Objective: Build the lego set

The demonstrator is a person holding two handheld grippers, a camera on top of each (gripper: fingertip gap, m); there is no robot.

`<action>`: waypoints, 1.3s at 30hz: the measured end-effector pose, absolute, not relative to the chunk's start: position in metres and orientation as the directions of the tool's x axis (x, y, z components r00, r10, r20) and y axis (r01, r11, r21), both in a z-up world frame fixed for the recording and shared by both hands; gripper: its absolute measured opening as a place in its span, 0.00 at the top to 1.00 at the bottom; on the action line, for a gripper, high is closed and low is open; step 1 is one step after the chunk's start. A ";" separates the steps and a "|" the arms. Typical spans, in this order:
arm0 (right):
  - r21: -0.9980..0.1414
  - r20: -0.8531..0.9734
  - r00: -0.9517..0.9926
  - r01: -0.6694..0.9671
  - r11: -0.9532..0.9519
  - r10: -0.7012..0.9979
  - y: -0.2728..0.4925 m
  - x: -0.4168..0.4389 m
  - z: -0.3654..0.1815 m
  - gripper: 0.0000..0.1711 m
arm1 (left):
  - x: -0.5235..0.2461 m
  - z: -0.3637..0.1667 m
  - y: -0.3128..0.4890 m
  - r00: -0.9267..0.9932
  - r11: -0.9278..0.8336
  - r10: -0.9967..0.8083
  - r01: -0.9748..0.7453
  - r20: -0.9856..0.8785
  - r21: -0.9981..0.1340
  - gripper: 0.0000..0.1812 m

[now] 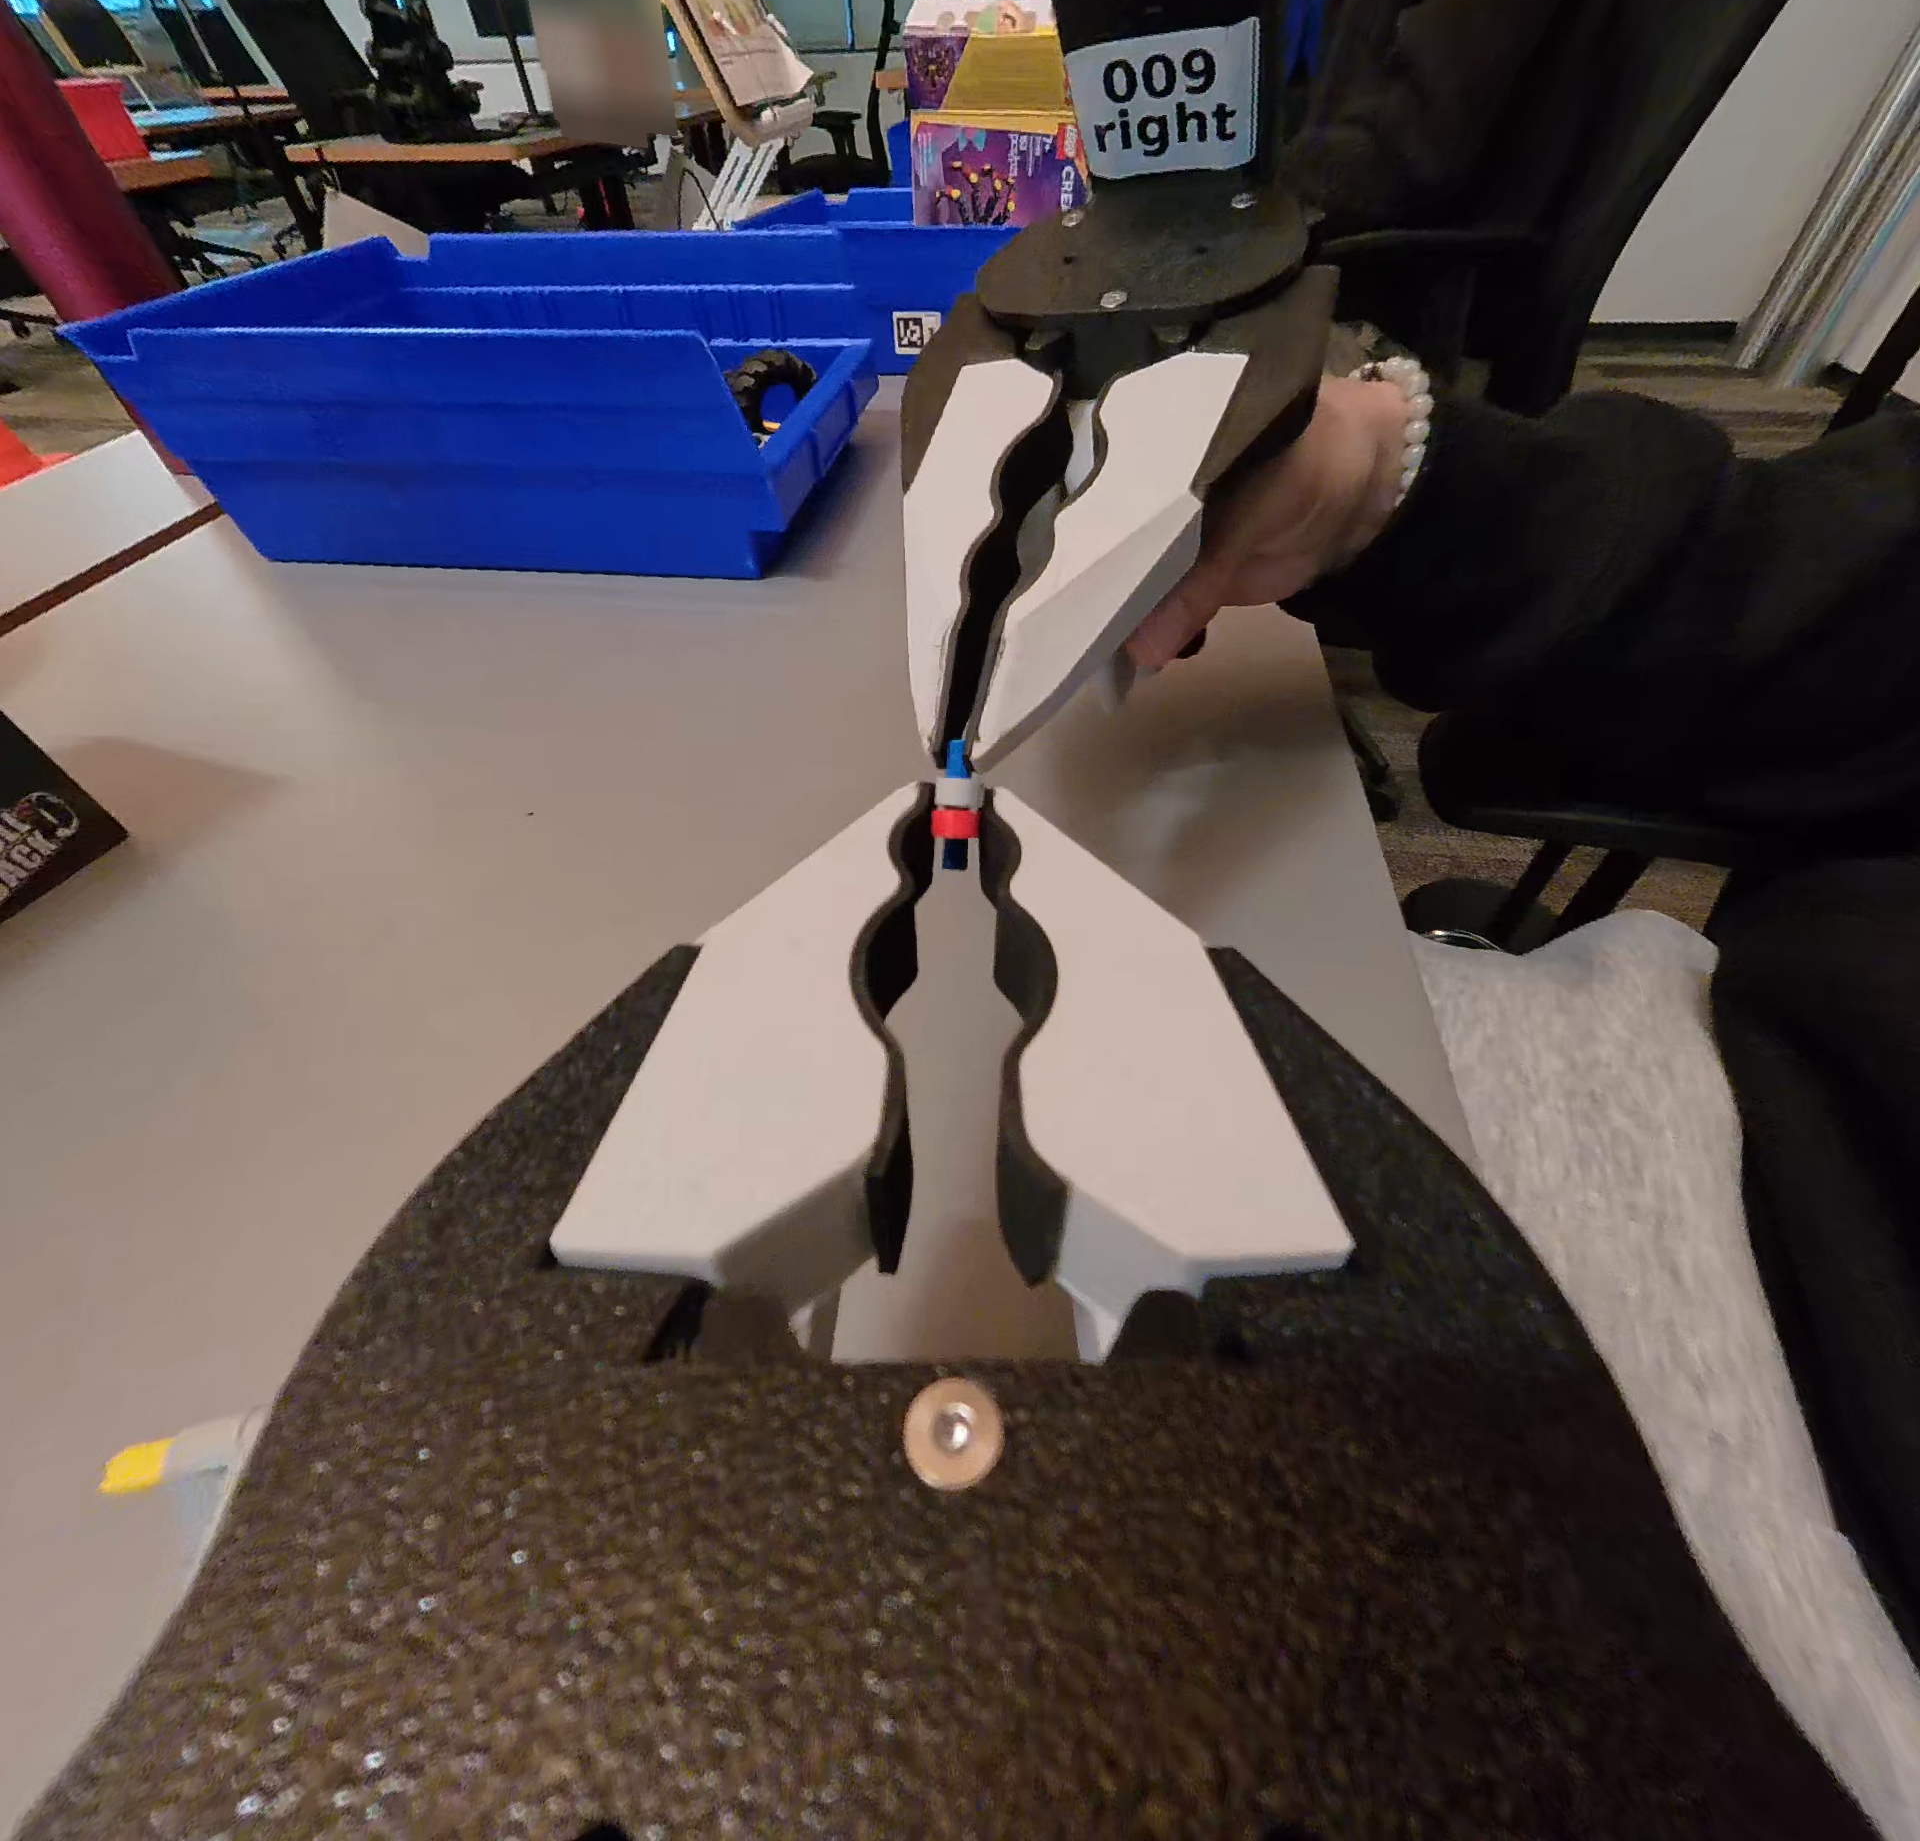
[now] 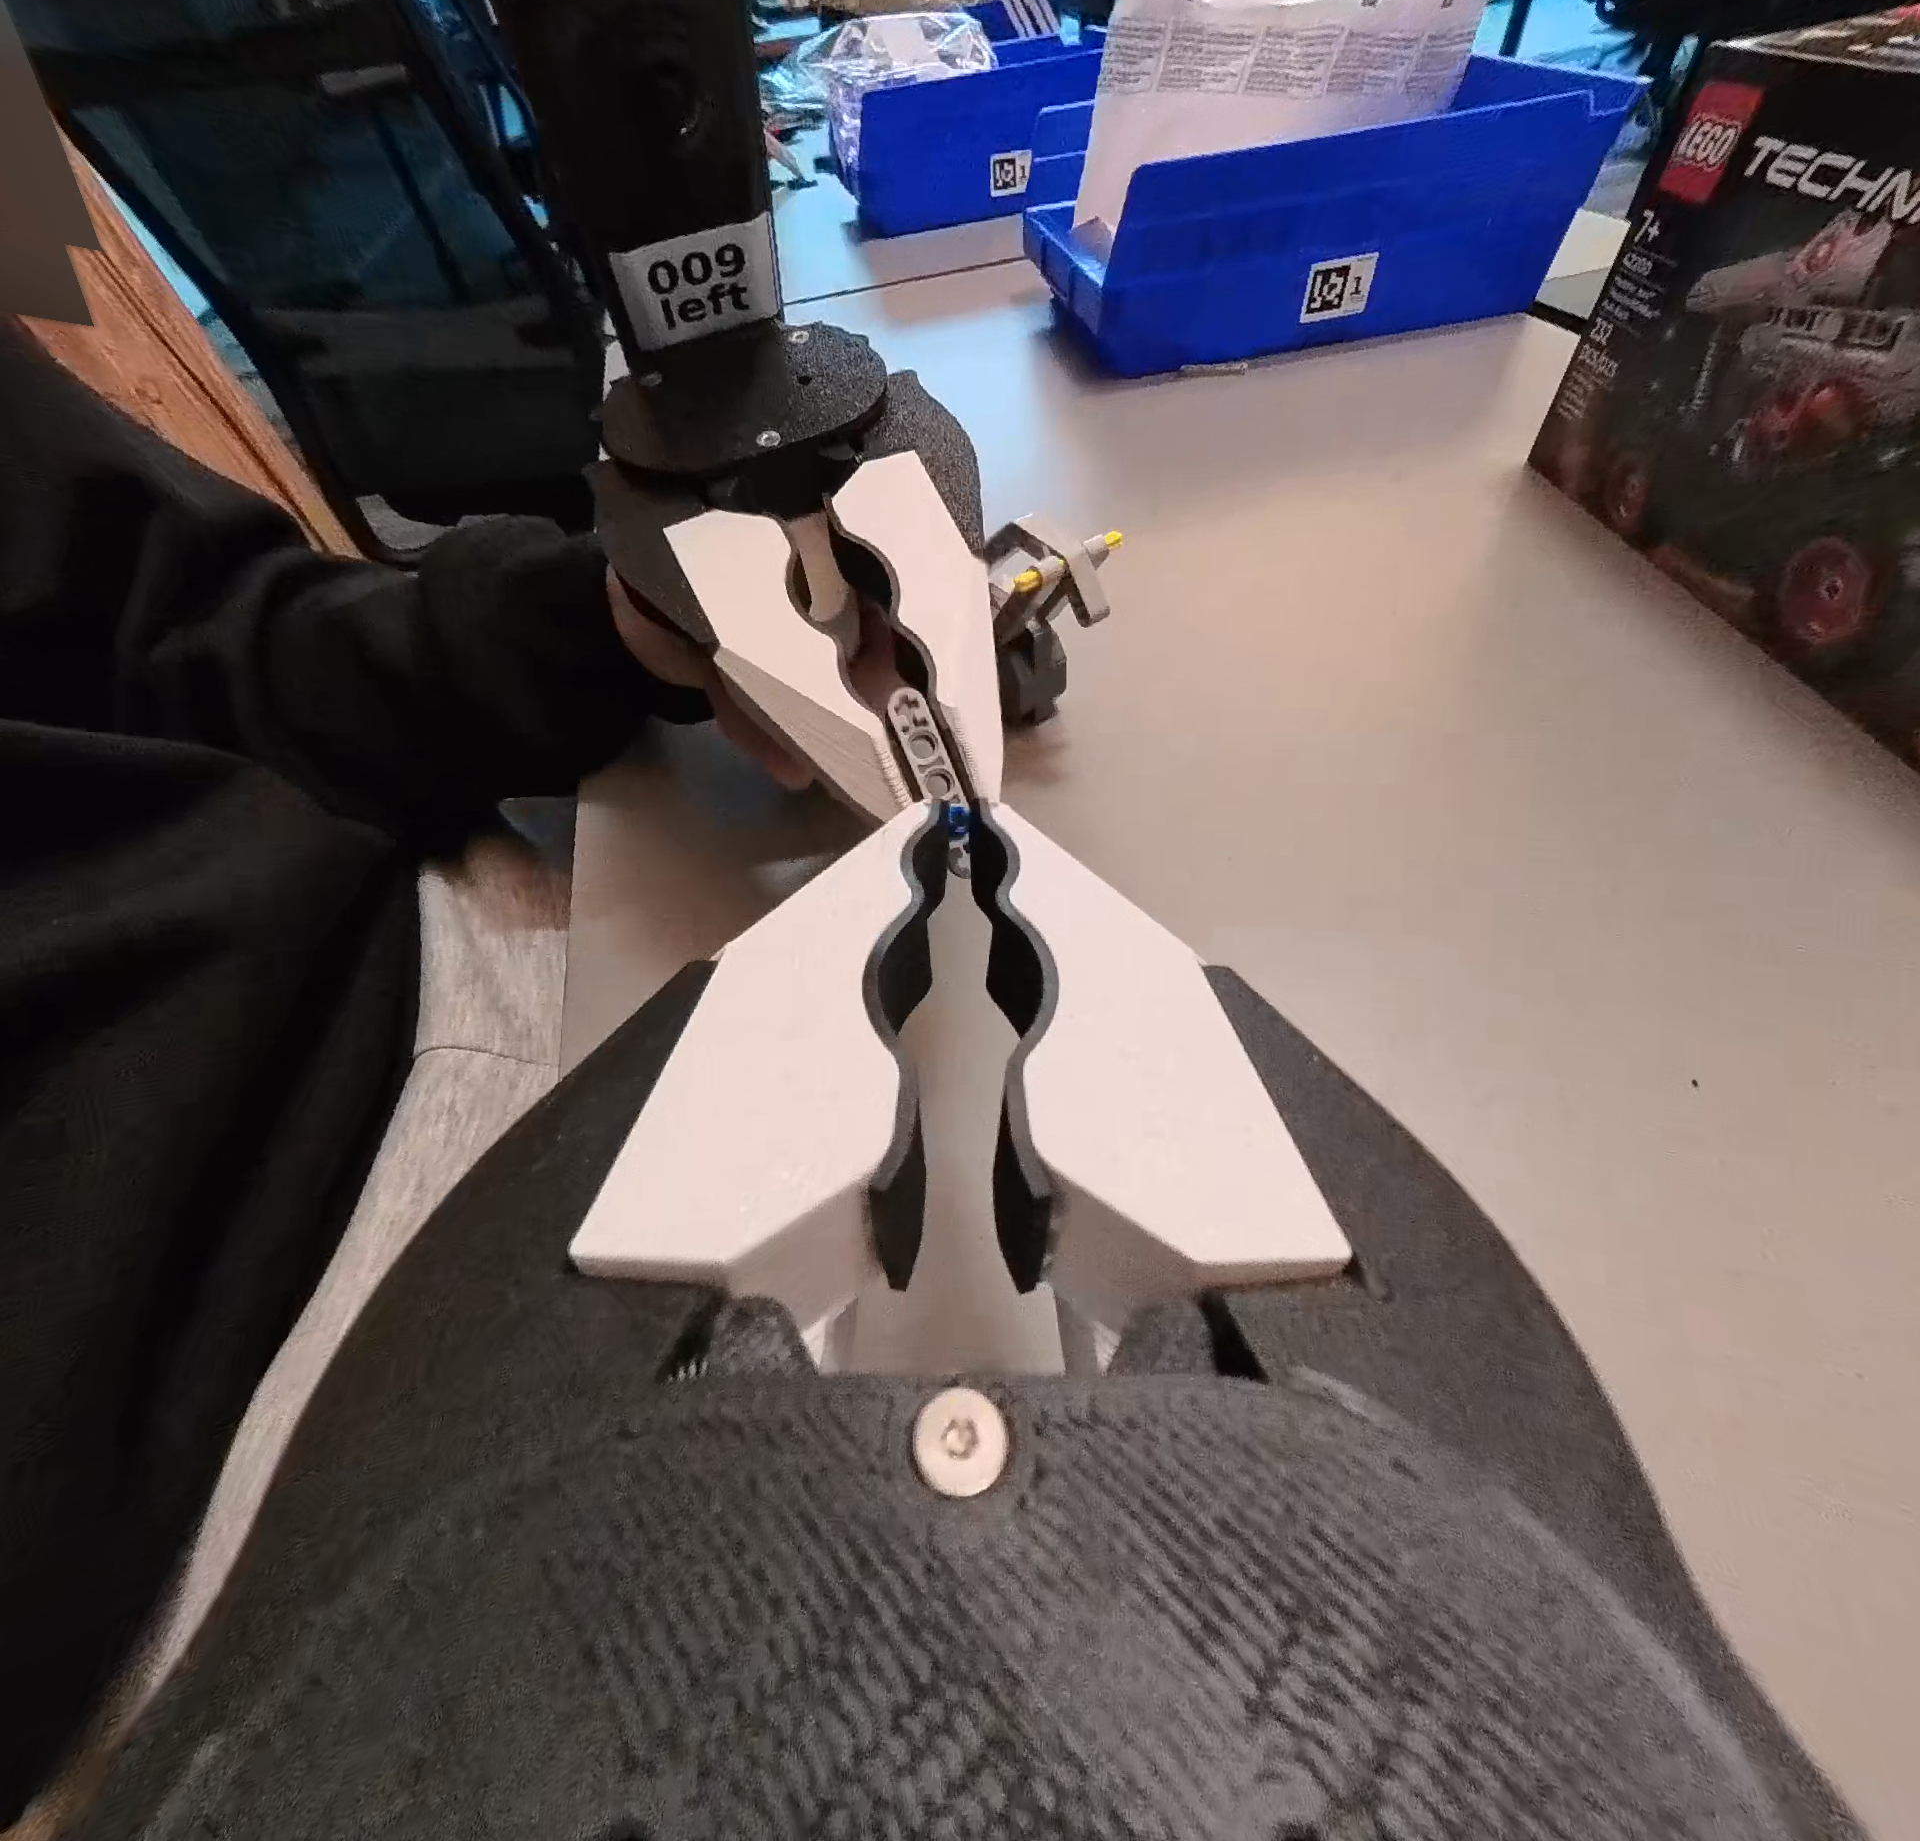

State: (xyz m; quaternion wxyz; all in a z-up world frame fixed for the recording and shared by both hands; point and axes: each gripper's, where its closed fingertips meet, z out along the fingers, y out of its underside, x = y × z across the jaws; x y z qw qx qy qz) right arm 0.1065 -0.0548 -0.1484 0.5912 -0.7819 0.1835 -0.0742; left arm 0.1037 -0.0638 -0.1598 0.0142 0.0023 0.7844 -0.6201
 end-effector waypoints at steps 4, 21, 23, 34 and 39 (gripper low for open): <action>-0.959 -0.059 0.922 -0.158 -0.233 -0.382 -0.054 0.108 -0.149 0.98 | 0.107 -0.161 -0.063 -0.999 0.240 -0.024 0.040 -0.047 -0.970 0.97; -0.977 -0.077 0.938 -0.138 -0.160 -0.337 -0.051 0.106 -0.148 0.98 | 0.104 -0.160 -0.063 -0.999 0.229 0.011 0.039 -0.038 -0.973 0.97; -0.981 -0.072 0.935 -0.129 -0.143 -0.348 -0.050 0.107 -0.148 0.98 | 0.106 -0.160 -0.062 -0.999 0.227 0.009 0.034 -0.033 -0.973 0.97; -0.996 -0.062 0.807 -0.088 -0.016 -0.588 -0.137 0.131 -0.100 0.98 | 0.114 -0.163 -0.038 -1.000 0.279 -0.007 -0.009 0.007 -0.960 0.97; -0.980 -0.200 0.822 -0.170 0.105 -0.533 -0.143 0.132 -0.108 0.98 | 0.119 -0.155 -0.047 -0.999 0.287 -0.029 0.013 -0.022 -0.958 0.97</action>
